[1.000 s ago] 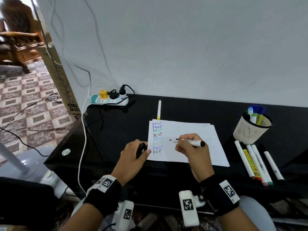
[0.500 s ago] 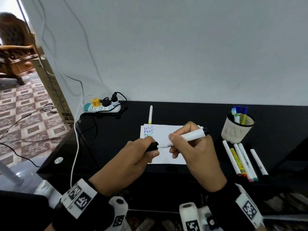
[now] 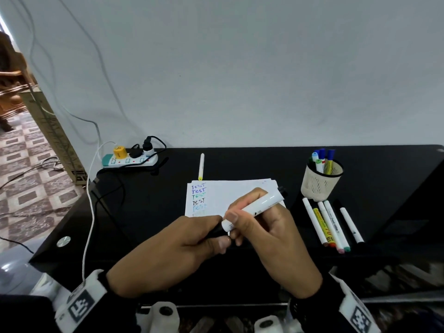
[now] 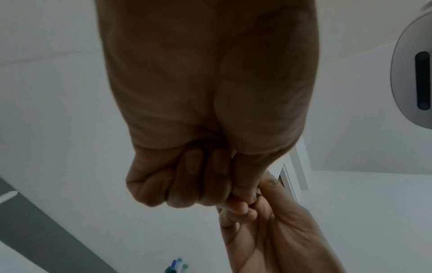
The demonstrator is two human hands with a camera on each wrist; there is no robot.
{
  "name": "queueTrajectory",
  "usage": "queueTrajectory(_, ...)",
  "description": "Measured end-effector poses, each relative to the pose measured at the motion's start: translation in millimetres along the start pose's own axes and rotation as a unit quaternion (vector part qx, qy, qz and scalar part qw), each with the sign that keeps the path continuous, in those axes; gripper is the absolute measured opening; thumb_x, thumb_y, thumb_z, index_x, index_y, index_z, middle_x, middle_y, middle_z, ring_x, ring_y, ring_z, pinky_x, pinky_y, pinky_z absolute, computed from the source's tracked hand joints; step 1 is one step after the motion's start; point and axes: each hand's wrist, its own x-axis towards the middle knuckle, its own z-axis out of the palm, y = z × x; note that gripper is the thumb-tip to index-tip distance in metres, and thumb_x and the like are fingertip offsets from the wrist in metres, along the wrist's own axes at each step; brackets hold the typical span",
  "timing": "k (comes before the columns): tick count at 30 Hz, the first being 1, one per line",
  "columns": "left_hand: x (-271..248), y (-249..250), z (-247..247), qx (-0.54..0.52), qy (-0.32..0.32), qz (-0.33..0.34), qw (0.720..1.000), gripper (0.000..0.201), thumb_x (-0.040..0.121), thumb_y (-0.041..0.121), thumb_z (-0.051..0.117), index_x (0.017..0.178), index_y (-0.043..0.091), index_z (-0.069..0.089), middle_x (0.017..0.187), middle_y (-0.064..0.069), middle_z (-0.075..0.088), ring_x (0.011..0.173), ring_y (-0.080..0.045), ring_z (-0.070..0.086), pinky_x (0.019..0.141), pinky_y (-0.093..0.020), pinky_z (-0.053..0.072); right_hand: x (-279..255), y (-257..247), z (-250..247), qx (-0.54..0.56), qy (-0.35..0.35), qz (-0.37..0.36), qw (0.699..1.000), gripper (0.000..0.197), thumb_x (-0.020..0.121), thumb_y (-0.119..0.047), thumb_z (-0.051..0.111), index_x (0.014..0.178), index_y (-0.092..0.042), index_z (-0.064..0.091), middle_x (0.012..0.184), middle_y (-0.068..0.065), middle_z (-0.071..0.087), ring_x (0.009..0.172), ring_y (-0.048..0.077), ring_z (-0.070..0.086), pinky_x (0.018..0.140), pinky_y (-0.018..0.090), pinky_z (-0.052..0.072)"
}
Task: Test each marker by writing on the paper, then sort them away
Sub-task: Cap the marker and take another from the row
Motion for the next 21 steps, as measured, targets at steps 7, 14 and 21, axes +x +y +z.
queueTrajectory(7,19.8,-53.8,10.3,0.102,0.094,-0.085,0.987,0.045,0.085,0.049,0.067,0.122,0.046,0.041,0.098,0.013,0.059,0.097,-0.005,0.057,0.082,-0.021,0.045,28.3,-10.5,-59.8,0.014,0.107,0.028,0.994,0.027,0.09,-0.029,0.062,0.098,-0.003,0.065,0.095,0.005,0.073,0.09,0.019,0.07,0.083,0.033,0.059)
queueTrajectory(14,16.3,-167.6,28.8,0.197,0.123,-0.281,0.931,0.049,0.093,0.049,0.054,0.138,0.036,0.041,0.146,0.01,0.041,0.137,-0.017,0.035,0.113,-0.049,0.026,91.7,-15.7,-195.7,-0.424,0.154,0.148,0.88,0.039,0.11,-0.043,0.035,0.114,-0.013,0.06,0.088,0.008,0.063,0.077,0.025,0.061,0.071,0.04,0.051)
queueTrajectory(21,7.3,-208.2,50.9,0.284,0.097,-0.316,0.9,0.09,0.072,0.076,0.0,0.153,0.042,0.019,0.164,0.012,0.007,0.152,-0.016,-0.001,0.119,-0.047,0.002,137.2,-13.1,-258.2,-0.732,-0.014,0.244,0.636,0.023,0.096,-0.017,0.059,0.109,-0.013,0.077,0.115,0.009,0.073,0.098,0.026,0.063,0.079,0.029,0.045)
